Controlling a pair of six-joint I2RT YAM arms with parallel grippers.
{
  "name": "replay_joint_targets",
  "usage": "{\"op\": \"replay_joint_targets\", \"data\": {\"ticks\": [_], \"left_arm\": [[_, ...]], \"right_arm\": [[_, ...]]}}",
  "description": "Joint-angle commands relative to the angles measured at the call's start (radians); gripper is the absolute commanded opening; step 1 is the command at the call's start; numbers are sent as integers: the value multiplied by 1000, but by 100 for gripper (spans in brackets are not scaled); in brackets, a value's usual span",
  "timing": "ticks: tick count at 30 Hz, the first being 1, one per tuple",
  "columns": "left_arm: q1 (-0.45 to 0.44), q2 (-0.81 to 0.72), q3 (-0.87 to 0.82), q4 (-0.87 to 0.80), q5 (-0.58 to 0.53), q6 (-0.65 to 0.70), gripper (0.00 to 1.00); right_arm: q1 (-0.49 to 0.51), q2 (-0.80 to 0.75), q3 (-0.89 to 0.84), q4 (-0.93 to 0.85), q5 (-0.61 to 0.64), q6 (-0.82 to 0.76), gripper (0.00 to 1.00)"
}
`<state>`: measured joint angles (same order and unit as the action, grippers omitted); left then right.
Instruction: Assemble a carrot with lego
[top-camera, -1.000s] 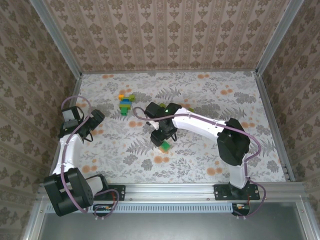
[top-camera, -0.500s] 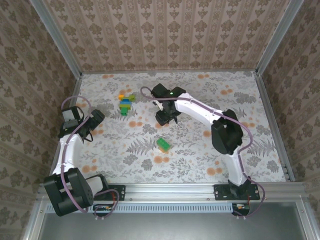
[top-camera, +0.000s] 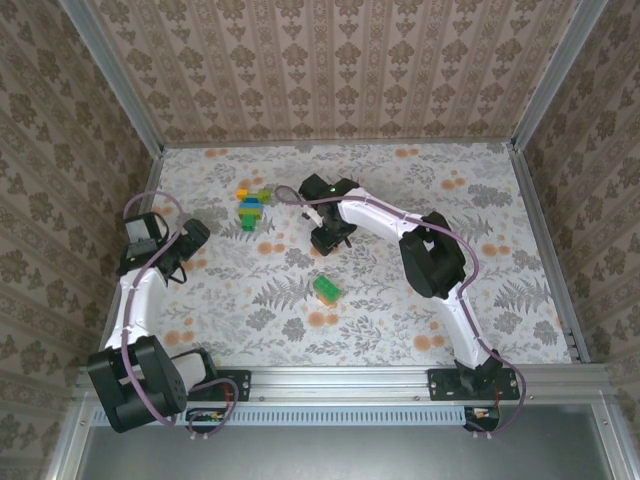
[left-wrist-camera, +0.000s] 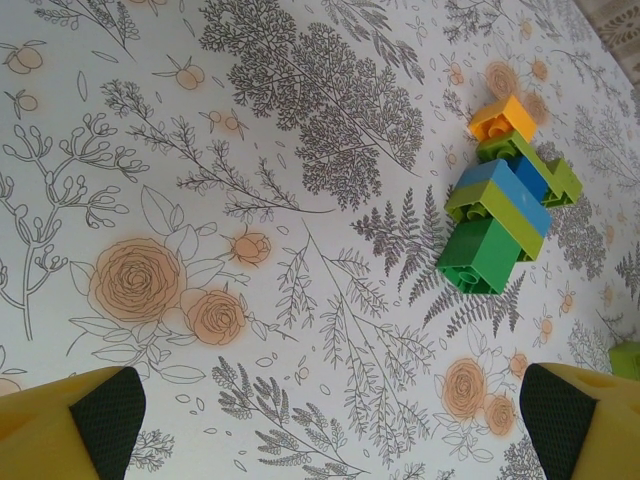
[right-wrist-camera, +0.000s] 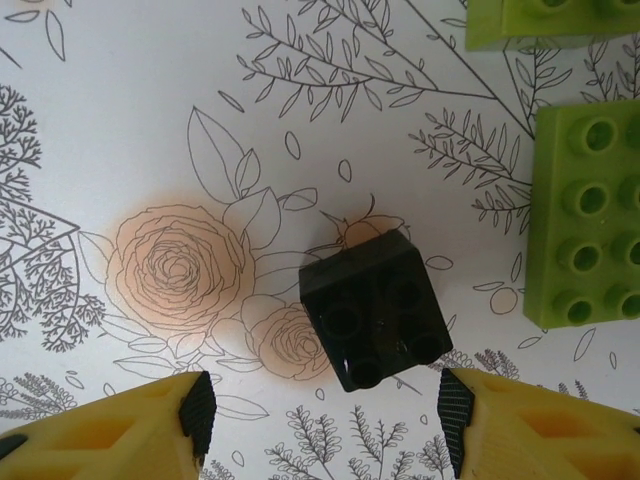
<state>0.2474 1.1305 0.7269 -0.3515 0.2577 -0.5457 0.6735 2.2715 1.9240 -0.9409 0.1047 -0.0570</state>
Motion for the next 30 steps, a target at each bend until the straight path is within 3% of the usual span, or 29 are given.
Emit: {"op": "replay_joint_targets", "data": {"ticks": [1,16,24,30], "left_arm": [[-5,3,37,-4,-11,20,100],[-11,12,40,-5,-17,24,100],[-16,20,42,-3,-18,25,100],[-17,21,43,-5,-21,26,100]], "right_arm": [[-5,11,-6,20,6,-26,64],[-43,95,66,0,-27,-40,62],[-52,98,74,7,-46,-40,53],[-54,111,89,-7,-62,-37,38]]}}
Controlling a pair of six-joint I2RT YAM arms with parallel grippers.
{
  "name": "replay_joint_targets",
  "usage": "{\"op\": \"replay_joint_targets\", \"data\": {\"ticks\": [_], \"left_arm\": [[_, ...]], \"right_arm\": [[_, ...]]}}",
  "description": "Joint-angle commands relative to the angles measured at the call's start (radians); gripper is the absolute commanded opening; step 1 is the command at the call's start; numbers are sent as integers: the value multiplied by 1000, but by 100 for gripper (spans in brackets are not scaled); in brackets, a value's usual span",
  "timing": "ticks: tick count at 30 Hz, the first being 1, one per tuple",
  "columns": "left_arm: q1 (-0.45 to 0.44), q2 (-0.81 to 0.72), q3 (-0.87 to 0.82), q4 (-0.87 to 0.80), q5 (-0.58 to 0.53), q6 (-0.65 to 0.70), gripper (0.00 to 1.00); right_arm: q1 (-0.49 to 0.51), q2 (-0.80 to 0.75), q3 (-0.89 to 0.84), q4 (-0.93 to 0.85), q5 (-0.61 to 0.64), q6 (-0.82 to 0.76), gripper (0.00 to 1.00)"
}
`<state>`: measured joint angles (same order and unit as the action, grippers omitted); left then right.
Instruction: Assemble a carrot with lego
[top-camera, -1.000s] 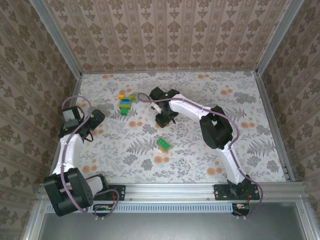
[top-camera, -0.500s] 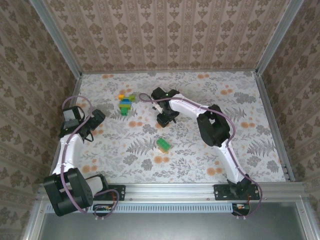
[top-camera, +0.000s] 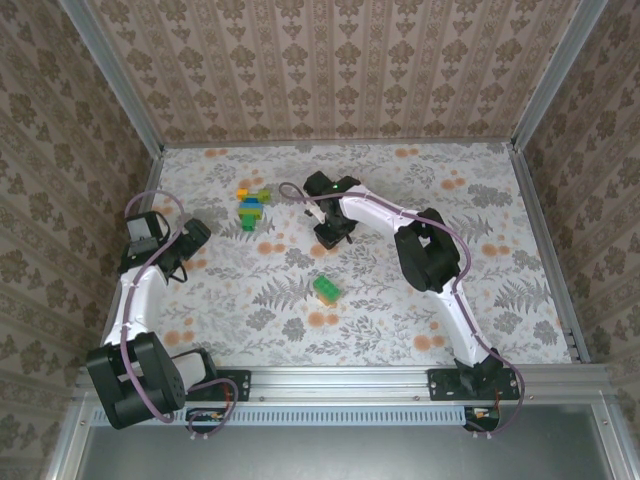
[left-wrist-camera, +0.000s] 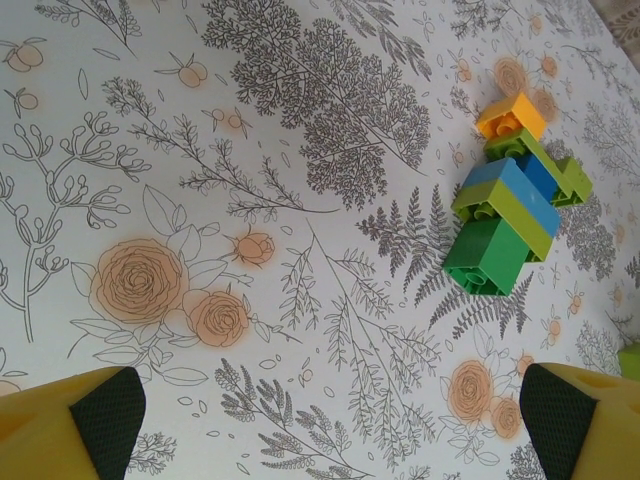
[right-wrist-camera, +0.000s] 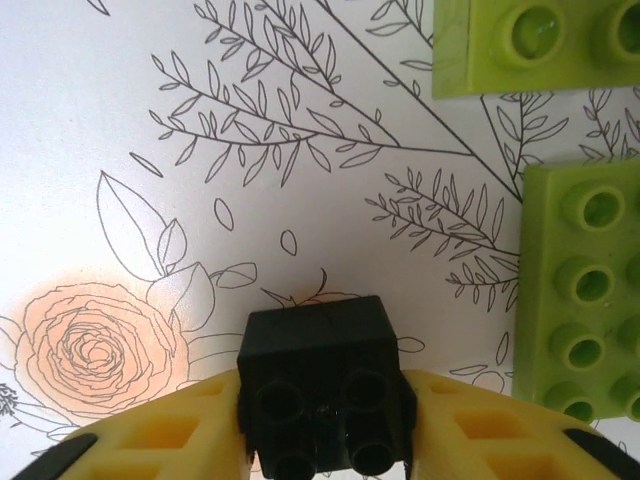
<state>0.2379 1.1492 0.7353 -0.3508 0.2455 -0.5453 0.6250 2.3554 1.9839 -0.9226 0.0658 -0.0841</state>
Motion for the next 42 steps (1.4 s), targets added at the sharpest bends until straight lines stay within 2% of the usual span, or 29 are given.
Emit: {"op": "replay_joint_targets", "data": {"ticks": [1,6,14,27,35,42], "left_arm": [[-8,3,34,-7,-9,26,100],[-9,5,35,-6,-9,26,100],[-11,6,36,-5,-11,26,100],[-18,10,39,-8,-18,28,100],[-20,10,39,-5,-17,28,100],[-22,8,41,-10,-16,29,100]], "right_arm": [[-5,27,28,-27,-23,-9,36],[-5,6,13,-29,-31,4,28],[21,-168,-103,-38,-32,56,26],[189,-506,-413,-53,-29,231,25],[270,-551,-464,-47,-20,296,25],[286,-547,-460,-56,-11,308,25]]}}
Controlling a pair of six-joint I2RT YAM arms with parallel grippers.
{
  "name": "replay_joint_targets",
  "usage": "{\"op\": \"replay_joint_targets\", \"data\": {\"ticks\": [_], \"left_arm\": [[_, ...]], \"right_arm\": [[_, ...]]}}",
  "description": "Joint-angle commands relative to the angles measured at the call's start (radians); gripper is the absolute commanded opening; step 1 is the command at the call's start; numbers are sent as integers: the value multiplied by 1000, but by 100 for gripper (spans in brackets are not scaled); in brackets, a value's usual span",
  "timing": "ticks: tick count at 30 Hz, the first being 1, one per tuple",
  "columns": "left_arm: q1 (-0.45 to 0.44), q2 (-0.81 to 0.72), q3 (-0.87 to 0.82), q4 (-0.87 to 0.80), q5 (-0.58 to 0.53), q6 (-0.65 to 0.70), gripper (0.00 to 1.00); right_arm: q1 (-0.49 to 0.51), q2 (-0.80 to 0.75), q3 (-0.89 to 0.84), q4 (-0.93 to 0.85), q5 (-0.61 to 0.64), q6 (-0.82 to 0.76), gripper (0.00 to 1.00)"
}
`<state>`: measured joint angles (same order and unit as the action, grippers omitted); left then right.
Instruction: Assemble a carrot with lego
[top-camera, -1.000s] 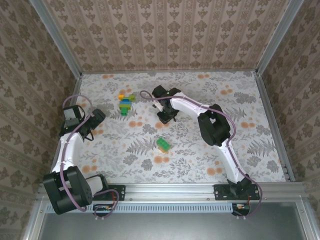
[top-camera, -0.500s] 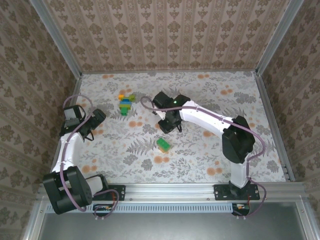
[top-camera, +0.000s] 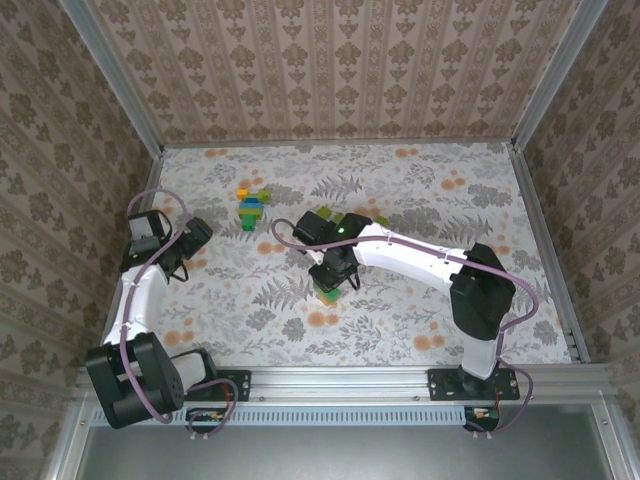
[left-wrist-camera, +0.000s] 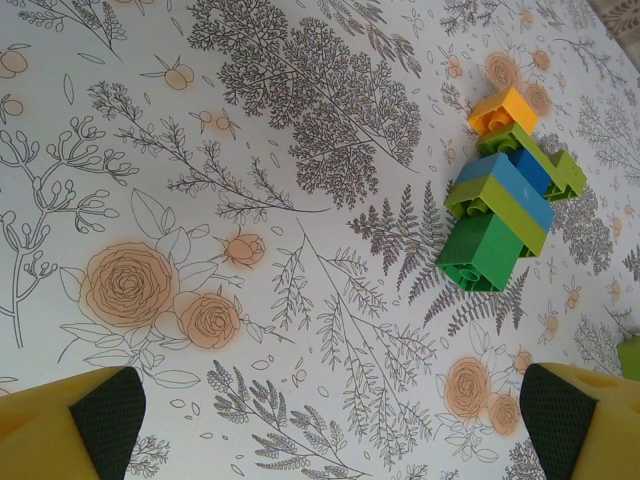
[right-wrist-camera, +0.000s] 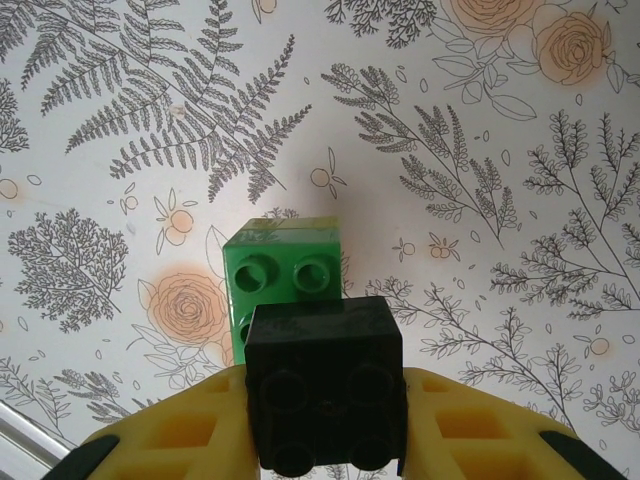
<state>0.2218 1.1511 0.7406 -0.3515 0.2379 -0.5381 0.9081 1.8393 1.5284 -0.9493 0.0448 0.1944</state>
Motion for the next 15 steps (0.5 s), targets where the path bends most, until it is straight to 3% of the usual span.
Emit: {"op": "replay_joint_targets", "data": {"ticks": [1,15], "left_arm": [[-6,6,36,-9,-9,22,100],[-7,6,35,-10,-8,22,100]], "right_arm": [[6,-32,-5,-30,9,31,25],[31,-6,-4,-40,16,42,25]]}}
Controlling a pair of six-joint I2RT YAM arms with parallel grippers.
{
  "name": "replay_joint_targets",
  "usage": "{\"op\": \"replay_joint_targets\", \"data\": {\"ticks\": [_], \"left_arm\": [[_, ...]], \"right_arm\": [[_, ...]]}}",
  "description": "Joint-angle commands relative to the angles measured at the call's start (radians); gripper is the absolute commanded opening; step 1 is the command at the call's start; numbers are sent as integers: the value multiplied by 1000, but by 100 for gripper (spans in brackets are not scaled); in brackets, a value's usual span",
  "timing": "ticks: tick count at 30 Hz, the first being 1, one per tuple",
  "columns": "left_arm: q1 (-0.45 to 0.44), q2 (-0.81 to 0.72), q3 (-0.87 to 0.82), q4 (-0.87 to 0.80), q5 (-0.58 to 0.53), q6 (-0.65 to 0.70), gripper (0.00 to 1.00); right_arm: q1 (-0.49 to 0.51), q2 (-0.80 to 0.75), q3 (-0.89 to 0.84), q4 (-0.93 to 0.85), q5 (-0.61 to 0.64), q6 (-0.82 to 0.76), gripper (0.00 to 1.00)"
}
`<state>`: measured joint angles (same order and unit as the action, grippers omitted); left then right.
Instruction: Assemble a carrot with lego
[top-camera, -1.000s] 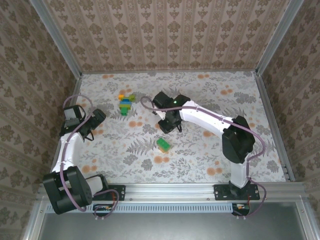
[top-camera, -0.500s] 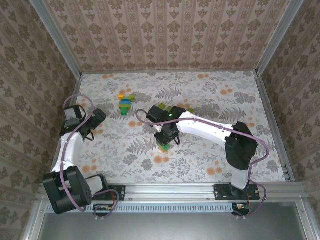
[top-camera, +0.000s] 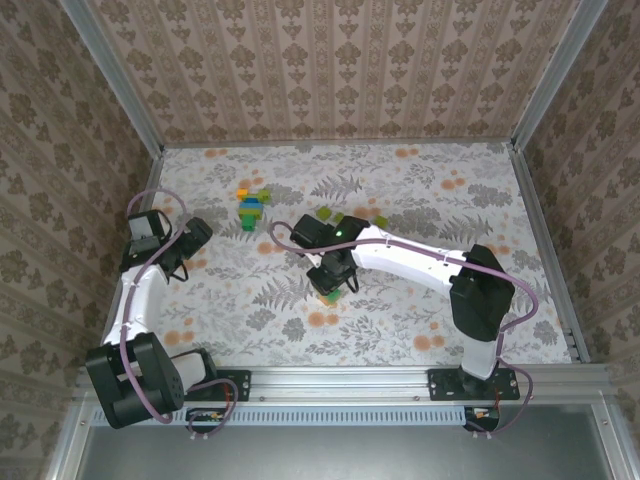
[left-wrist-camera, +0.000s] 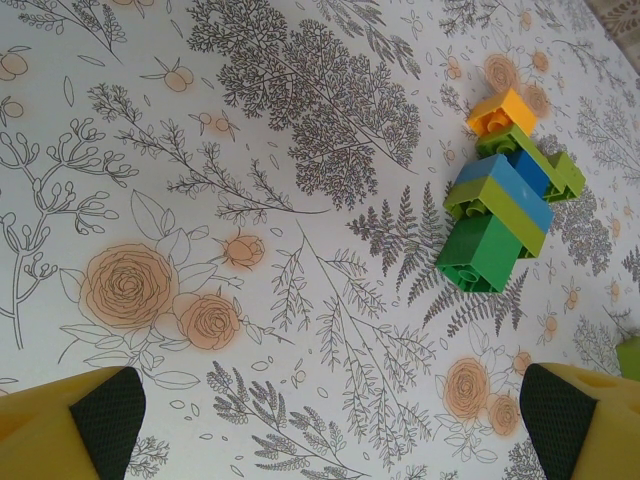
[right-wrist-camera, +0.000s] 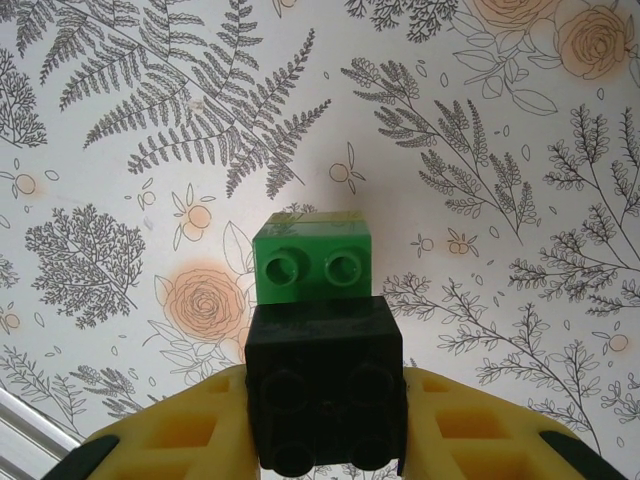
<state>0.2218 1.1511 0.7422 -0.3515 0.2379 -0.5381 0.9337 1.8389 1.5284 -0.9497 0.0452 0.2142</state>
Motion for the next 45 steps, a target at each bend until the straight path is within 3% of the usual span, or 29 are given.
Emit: {"op": "replay_joint_targets", "data": {"ticks": [1,29,45], "left_arm": [[-8,5,34,-10,-8,22,100],[-13,7,34,-9,-11,23,100],[-16,10,33,-6,-12,22,100]], "right_arm": [[6,-2,-4,-42,18,22,25],[15,38,-28,-42,1,28,25],[16,67,-56,-31,-10,140,26]]}}
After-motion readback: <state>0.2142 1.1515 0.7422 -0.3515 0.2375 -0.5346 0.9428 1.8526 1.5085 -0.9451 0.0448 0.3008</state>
